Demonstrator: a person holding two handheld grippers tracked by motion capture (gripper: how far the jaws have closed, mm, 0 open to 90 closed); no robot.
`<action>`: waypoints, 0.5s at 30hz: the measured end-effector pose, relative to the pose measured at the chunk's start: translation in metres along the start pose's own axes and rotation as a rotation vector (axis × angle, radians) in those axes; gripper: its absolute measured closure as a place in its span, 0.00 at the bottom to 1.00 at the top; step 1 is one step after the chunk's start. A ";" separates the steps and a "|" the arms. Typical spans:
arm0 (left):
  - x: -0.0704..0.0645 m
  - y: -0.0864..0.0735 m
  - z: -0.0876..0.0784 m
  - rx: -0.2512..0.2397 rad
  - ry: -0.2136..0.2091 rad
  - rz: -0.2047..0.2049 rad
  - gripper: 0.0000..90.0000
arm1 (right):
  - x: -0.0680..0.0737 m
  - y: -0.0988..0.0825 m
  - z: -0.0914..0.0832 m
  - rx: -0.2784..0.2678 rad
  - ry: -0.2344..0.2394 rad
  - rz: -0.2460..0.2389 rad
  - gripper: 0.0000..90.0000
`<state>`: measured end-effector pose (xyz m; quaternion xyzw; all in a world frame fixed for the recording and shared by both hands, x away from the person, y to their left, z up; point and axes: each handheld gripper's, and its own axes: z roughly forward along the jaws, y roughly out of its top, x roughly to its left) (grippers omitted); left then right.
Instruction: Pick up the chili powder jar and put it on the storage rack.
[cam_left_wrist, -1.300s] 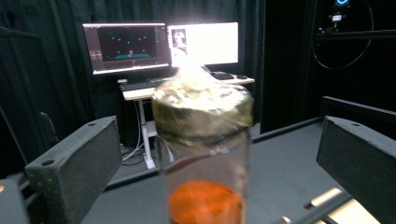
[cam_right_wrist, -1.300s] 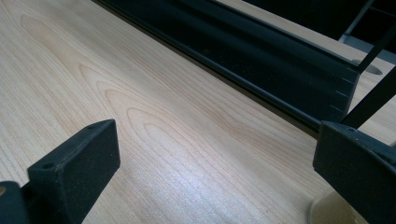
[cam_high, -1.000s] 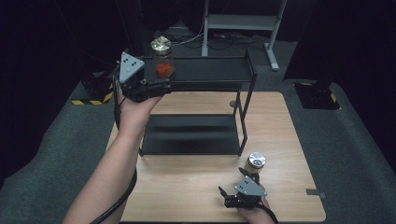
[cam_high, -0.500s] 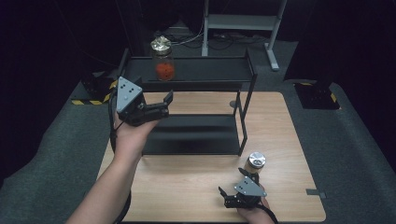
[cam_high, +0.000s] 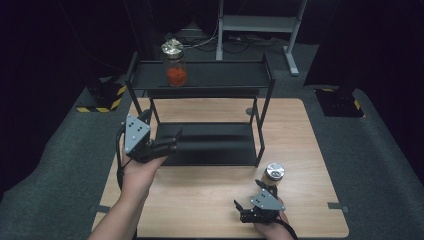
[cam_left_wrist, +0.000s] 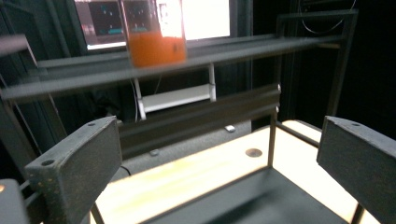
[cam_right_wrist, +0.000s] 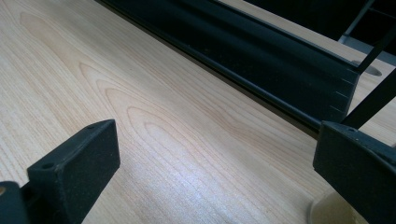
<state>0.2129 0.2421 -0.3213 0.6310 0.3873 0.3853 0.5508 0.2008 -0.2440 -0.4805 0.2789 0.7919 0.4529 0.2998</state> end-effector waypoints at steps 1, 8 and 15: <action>0.000 -0.004 -0.001 0.006 -0.001 -0.006 0.00 | 0.000 0.000 0.000 0.001 0.000 -0.001 0.00; 0.002 -0.033 -0.004 0.058 -0.007 -0.035 0.00 | 0.000 0.000 0.000 0.001 -0.001 -0.002 0.00; -0.001 -0.065 -0.007 0.115 -0.009 -0.046 0.00 | 0.001 0.001 0.000 0.003 -0.002 -0.003 0.00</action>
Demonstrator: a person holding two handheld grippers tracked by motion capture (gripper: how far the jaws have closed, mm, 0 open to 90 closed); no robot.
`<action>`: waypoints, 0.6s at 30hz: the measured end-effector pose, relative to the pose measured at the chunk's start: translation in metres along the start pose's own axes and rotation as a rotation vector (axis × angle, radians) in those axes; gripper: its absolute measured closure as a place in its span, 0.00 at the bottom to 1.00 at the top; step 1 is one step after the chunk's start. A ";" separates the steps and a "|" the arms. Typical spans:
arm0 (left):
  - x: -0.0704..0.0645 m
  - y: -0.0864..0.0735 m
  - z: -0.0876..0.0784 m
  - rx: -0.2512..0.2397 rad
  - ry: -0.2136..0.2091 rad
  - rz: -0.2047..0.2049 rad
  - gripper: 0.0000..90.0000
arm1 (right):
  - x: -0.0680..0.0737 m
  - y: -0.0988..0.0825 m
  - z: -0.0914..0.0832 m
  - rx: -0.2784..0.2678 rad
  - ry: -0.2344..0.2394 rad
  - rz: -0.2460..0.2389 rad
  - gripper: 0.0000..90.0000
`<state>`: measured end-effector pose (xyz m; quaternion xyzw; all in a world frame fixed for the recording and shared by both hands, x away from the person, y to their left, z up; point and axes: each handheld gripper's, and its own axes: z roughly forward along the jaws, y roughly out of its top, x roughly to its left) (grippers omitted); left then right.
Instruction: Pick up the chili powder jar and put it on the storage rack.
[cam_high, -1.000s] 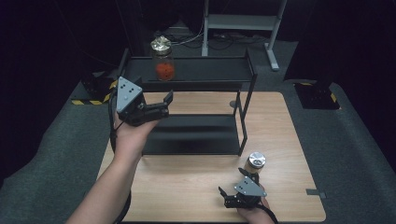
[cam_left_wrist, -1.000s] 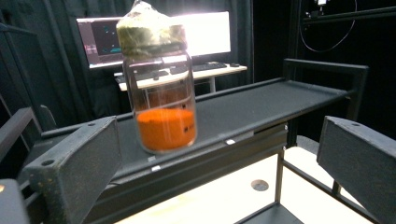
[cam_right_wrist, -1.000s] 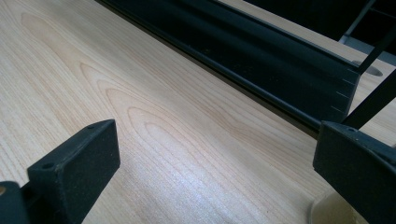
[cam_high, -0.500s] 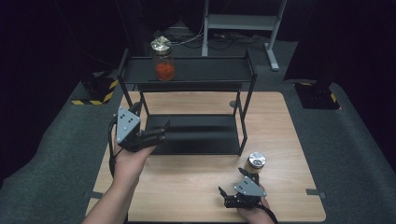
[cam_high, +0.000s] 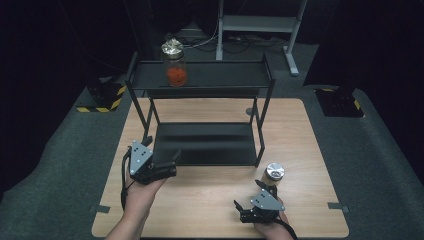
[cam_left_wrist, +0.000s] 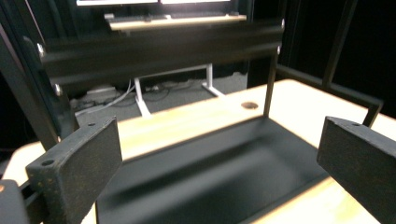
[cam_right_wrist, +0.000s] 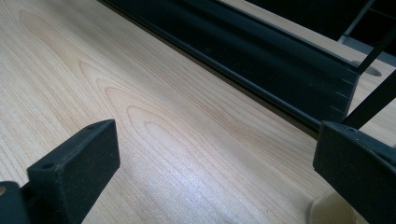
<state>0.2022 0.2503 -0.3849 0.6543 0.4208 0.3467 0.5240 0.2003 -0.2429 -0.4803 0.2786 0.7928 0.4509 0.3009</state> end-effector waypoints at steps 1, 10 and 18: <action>0.000 -0.005 0.000 0.011 0.001 0.000 0.00 | 0.000 0.000 0.000 0.000 0.000 0.000 0.00; -0.005 -0.043 0.004 0.091 -0.010 0.015 0.00 | 0.000 0.000 0.000 -0.001 -0.002 0.000 0.00; -0.005 -0.072 0.006 0.173 -0.028 0.006 0.00 | 0.001 0.000 0.000 0.000 -0.003 -0.002 0.00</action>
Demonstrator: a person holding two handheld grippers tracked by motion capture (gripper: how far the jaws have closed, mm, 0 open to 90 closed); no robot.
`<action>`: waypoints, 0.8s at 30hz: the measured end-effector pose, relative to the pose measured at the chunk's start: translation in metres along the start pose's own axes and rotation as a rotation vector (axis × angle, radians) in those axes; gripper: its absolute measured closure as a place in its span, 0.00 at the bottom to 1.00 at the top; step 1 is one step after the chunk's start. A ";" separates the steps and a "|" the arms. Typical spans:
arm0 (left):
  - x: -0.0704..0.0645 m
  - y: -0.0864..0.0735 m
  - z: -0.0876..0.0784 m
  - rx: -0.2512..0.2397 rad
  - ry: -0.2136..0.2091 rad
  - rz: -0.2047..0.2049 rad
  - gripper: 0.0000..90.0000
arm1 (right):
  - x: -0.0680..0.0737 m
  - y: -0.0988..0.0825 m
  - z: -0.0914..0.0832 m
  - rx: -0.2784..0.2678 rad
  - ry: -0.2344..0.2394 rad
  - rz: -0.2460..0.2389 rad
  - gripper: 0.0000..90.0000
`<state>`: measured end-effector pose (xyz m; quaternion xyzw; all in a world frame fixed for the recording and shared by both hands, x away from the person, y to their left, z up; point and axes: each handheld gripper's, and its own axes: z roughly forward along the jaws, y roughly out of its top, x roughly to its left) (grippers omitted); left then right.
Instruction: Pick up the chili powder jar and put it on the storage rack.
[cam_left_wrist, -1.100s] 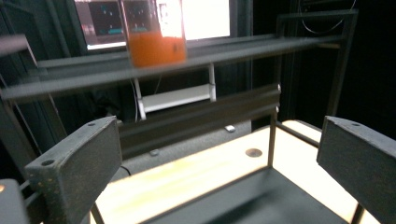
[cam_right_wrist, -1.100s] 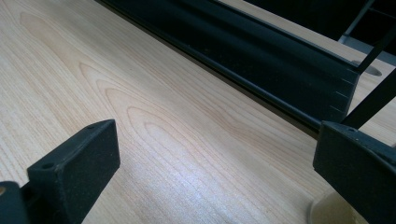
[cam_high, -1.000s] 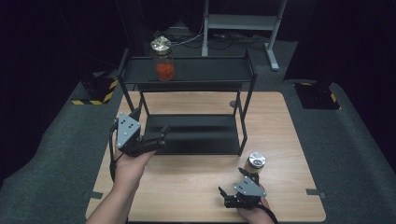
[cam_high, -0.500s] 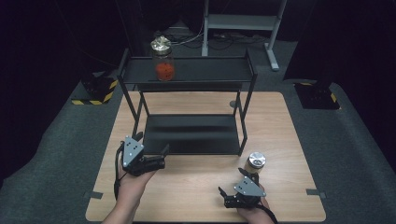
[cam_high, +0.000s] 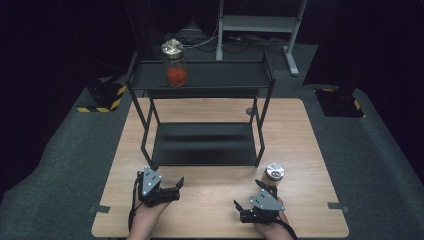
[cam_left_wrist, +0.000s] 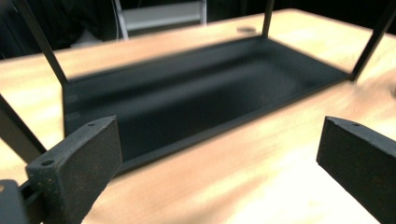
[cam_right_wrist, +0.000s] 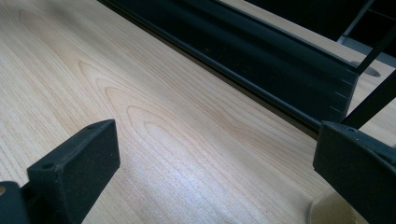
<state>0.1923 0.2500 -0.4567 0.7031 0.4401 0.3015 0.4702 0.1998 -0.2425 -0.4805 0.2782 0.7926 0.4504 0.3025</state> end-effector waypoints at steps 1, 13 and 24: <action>0.000 -0.003 0.001 0.012 -0.001 0.004 0.00 | 0.000 0.000 0.000 0.000 0.000 0.001 0.00; -0.009 -0.014 0.008 0.138 0.020 0.097 0.00 | 0.000 0.000 0.000 0.000 -0.002 -0.007 0.00; -0.028 -0.009 0.013 0.190 0.033 0.256 0.01 | 0.002 0.000 0.000 -0.002 -0.003 -0.015 0.00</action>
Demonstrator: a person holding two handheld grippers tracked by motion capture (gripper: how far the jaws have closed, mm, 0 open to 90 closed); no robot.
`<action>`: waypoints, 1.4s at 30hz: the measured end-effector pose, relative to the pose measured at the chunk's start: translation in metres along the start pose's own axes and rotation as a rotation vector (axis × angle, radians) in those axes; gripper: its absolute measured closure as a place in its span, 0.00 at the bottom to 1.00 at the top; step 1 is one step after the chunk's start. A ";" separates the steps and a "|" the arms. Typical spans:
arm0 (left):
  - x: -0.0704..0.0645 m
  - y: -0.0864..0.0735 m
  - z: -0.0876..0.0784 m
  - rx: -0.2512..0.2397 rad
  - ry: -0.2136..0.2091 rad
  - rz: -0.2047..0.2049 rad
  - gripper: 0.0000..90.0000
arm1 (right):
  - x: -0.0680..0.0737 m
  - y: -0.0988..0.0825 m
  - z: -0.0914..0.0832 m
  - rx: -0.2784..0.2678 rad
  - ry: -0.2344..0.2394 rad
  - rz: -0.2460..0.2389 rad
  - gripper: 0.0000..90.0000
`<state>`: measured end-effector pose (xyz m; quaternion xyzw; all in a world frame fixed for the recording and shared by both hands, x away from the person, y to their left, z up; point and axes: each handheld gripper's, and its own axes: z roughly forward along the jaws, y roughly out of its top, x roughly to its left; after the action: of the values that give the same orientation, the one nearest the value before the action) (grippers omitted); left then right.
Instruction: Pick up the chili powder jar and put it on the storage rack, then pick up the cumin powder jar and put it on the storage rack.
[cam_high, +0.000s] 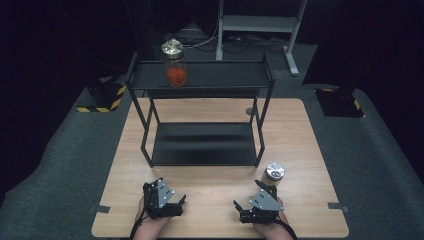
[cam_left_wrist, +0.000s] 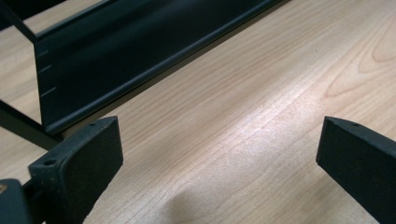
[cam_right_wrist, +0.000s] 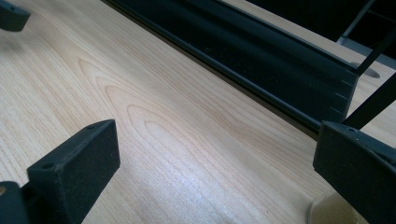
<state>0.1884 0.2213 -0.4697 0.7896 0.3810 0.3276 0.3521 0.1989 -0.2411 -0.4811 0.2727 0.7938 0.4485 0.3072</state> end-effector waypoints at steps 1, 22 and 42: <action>0.000 0.001 0.001 0.008 -0.004 0.005 0.01 | 0.000 0.000 0.000 -0.002 0.000 -0.003 0.00; 0.003 -0.001 -0.001 -0.005 -0.030 0.033 0.01 | -0.006 0.000 0.001 -0.004 0.027 0.024 0.00; 0.003 -0.002 0.000 -0.016 -0.035 0.054 0.01 | -0.006 0.005 -0.014 -0.073 0.022 0.028 0.00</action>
<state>0.1896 0.2249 -0.4703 0.8024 0.3508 0.3260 0.3562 0.1935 -0.2507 -0.4696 0.2674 0.7764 0.4843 0.3021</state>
